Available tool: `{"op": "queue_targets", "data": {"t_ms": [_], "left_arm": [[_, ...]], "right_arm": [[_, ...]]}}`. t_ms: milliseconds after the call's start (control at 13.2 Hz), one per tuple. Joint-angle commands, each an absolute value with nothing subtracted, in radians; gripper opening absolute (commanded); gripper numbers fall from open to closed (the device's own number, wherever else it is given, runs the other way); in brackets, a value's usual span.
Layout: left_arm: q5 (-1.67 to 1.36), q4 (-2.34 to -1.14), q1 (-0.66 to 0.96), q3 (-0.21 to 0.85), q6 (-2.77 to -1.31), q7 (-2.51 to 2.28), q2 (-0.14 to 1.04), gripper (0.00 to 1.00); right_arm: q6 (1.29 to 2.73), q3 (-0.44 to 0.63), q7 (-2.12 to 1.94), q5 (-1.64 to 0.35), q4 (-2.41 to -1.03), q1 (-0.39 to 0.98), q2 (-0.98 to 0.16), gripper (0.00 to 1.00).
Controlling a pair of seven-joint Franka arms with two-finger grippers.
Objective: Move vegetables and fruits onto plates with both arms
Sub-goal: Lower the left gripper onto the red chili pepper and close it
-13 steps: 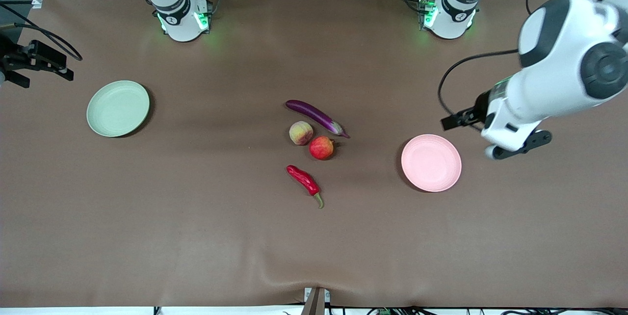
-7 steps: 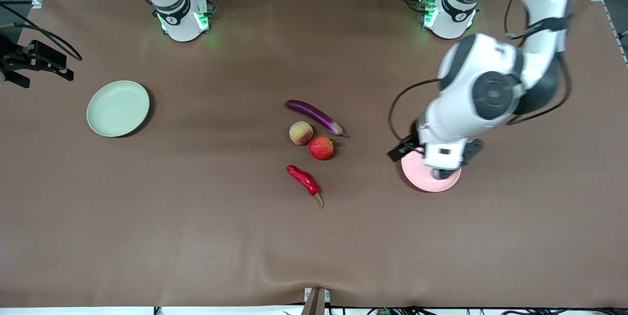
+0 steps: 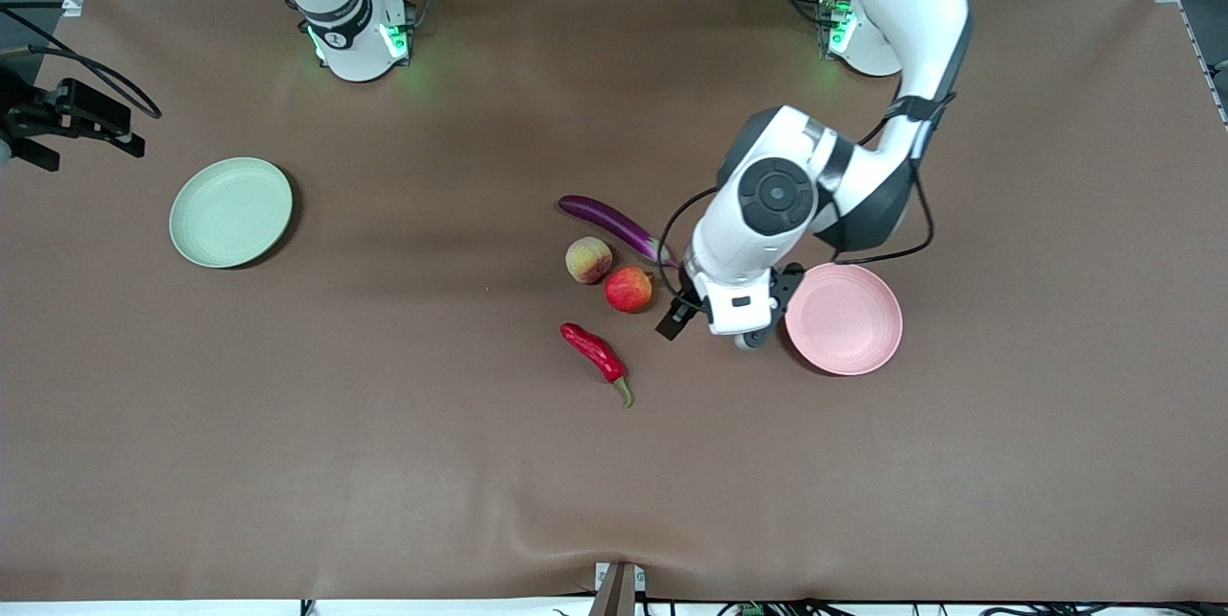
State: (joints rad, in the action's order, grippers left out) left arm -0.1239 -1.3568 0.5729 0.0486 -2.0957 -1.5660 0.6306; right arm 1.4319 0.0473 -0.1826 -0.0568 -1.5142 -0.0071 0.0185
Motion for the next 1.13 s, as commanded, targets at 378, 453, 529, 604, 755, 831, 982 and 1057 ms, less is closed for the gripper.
{"op": "queue_targets", "data": {"t_ms": [378, 453, 529, 604, 755, 831, 982, 1057], "left_arm": [[-0.12, -1.316, 0.807, -0.147, -2.44, -1.813, 0.825, 1.0], [-0.118, -1.316, 0.822, -0.164, -2.486, -1.854, 0.844, 1.0], [-0.12, -1.315, 0.828, -0.172, -2.537, -1.862, 0.862, 1.0], [-0.118, -1.306, 0.83, -0.172, -2.589, -1.862, 0.883, 1.0], [-0.114, -1.298, 0.844, -0.196, -2.663, -1.855, 0.923, 1.0], [-0.115, -1.293, 0.86, -0.213, -2.677, -1.852, 0.94, 1.0], [-0.115, -1.279, 0.877, -0.23, -2.68, -1.85, 0.962, 1.0], [-0.115, -1.261, 0.877, -0.23, -2.692, -1.85, 0.98, 1.0]], "right_arm": [[1.424, 0.037, -0.179, -0.072, -1.506, -0.028, 0.015, 1.0], [1.422, 0.037, -0.179, -0.072, -1.506, -0.028, 0.015, 1.0], [1.422, 0.037, -0.179, -0.074, -1.506, -0.029, 0.015, 1.0], [1.422, 0.037, -0.178, -0.074, -1.506, -0.029, 0.015, 1.0], [1.422, 0.037, -0.178, -0.074, -1.506, -0.028, 0.015, 1.0], [1.42, 0.037, -0.178, -0.072, -1.506, -0.029, 0.015, 1.0], [1.42, 0.037, -0.178, -0.072, -1.506, -0.028, 0.014, 1.0], [1.42, 0.037, -0.178, -0.074, -1.506, -0.029, 0.015, 1.0]]}}
